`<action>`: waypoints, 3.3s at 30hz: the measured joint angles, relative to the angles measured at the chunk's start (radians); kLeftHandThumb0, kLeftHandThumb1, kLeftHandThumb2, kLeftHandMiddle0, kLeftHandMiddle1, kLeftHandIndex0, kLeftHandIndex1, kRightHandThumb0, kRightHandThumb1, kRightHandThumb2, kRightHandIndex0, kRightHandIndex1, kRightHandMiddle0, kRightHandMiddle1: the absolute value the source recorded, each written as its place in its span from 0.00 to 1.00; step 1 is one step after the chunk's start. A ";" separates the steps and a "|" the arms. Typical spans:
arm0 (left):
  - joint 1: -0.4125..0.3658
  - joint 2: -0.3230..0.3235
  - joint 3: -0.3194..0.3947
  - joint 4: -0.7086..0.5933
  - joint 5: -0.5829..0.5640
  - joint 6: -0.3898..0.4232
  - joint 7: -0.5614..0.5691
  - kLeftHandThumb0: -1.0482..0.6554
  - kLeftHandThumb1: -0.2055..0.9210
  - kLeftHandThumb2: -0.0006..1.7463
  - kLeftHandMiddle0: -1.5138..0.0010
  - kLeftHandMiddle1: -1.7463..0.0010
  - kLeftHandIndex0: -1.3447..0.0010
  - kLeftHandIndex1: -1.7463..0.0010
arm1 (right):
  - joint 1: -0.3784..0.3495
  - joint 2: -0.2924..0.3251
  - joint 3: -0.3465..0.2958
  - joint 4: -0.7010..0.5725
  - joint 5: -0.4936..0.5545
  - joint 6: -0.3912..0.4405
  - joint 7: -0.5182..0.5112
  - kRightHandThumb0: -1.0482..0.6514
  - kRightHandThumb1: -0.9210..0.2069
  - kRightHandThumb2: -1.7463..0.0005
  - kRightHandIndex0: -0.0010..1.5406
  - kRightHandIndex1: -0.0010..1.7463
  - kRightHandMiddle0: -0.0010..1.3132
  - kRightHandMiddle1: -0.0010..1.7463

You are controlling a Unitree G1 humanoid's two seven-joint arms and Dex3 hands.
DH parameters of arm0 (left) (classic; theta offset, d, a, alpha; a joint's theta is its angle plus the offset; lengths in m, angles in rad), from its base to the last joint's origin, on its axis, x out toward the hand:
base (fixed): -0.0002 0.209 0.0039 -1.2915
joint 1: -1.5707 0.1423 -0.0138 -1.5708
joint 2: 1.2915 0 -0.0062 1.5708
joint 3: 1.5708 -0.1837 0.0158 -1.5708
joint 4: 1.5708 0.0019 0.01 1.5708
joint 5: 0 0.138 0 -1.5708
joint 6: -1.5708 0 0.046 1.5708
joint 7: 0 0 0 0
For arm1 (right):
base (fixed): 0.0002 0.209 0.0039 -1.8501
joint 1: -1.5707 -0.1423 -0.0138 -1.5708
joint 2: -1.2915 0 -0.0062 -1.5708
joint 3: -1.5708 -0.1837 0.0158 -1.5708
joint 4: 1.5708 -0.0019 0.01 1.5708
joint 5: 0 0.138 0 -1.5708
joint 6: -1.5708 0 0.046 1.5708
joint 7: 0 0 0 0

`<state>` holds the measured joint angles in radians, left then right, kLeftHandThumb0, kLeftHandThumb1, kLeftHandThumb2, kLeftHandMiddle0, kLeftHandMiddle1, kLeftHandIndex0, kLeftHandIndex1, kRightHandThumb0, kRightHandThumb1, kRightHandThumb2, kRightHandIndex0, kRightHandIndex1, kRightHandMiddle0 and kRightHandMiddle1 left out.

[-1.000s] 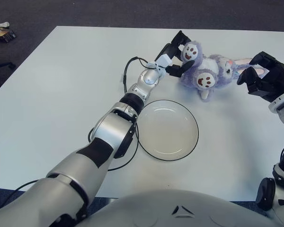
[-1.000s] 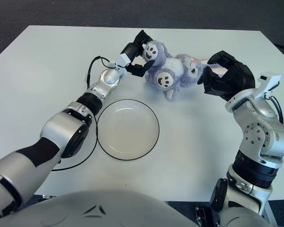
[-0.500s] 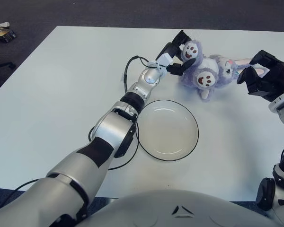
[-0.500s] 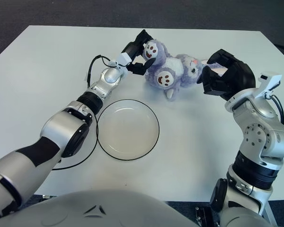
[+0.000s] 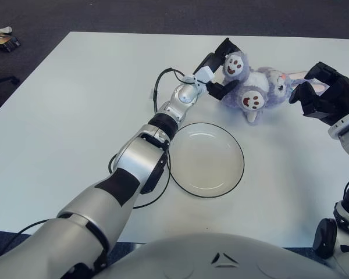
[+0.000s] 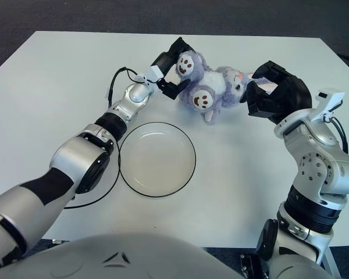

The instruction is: Put the doll into the plate.

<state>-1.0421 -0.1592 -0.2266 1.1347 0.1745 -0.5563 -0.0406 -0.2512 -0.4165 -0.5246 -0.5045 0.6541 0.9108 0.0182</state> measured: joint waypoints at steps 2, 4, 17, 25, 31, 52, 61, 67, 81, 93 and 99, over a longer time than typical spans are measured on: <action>0.000 0.000 -0.007 -0.003 0.004 0.006 0.000 0.69 0.24 0.82 1.00 0.60 1.00 0.27 | 0.000 0.002 0.000 -0.006 0.002 0.000 -0.004 0.61 0.72 0.12 0.50 1.00 0.45 0.95; -0.001 0.000 -0.012 -0.005 0.006 0.009 0.000 0.68 0.25 0.81 1.00 0.63 1.00 0.28 | 0.000 0.003 0.000 -0.010 0.002 0.000 -0.008 0.61 0.72 0.12 0.49 1.00 0.45 0.95; -0.001 0.000 -0.023 -0.026 0.005 0.019 -0.033 0.59 0.29 0.74 1.00 0.66 1.00 0.33 | 0.008 0.006 -0.014 -0.014 0.011 -0.011 -0.005 0.61 0.72 0.13 0.49 1.00 0.48 0.91; -0.001 -0.001 -0.049 -0.028 0.027 0.018 -0.009 0.59 0.28 0.74 1.00 0.59 1.00 0.29 | 0.008 0.006 -0.033 -0.014 0.046 -0.011 0.007 0.61 0.71 0.14 0.48 1.00 0.48 0.91; -0.001 -0.001 -0.050 -0.028 0.028 0.017 0.004 0.67 0.27 0.77 1.00 0.44 0.95 0.25 | 0.009 0.006 -0.036 -0.014 0.047 -0.011 0.011 0.61 0.70 0.15 0.48 1.00 0.47 0.91; -0.001 -0.001 -0.049 -0.028 0.026 0.013 0.128 0.89 0.47 0.75 0.61 0.00 0.51 0.00 | 0.012 0.005 -0.045 -0.014 0.080 -0.009 0.009 0.61 0.70 0.14 0.48 1.00 0.46 0.92; -0.001 -0.001 -0.047 -0.026 0.019 -0.008 0.159 0.90 0.44 0.77 0.59 0.00 0.46 0.00 | 0.016 0.005 -0.045 -0.014 0.079 -0.009 0.002 0.61 0.73 0.12 0.49 1.00 0.47 0.93; -0.001 -0.001 -0.039 -0.026 -0.009 -0.001 0.161 0.91 0.38 0.82 0.55 0.00 0.34 0.00 | 0.022 0.003 -0.040 -0.018 0.064 -0.009 -0.011 0.61 0.73 0.12 0.49 1.00 0.48 0.92; -0.001 -0.001 -0.037 -0.027 -0.004 0.012 0.268 0.92 0.33 0.86 0.52 0.00 0.24 0.00 | 0.036 0.000 -0.033 -0.019 0.038 -0.009 -0.024 0.61 0.71 0.14 0.48 1.00 0.48 0.92; 0.000 -0.001 -0.036 -0.045 -0.008 0.032 0.302 0.93 0.32 0.86 0.51 0.00 0.23 0.00 | 0.036 -0.018 -0.015 -0.017 0.002 -0.015 -0.020 0.61 0.74 0.11 0.50 1.00 0.48 0.93; 0.003 -0.001 -0.033 -0.073 -0.017 0.033 0.304 0.93 0.33 0.86 0.51 0.00 0.23 0.00 | 0.031 -0.034 0.009 0.005 -0.056 -0.053 -0.020 0.61 0.77 0.09 0.50 1.00 0.51 0.93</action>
<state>-1.0393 -0.1602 -0.2600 1.0620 0.1574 -0.5234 0.2632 -0.2207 -0.4508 -0.5159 -0.4998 0.5985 0.8579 -0.0015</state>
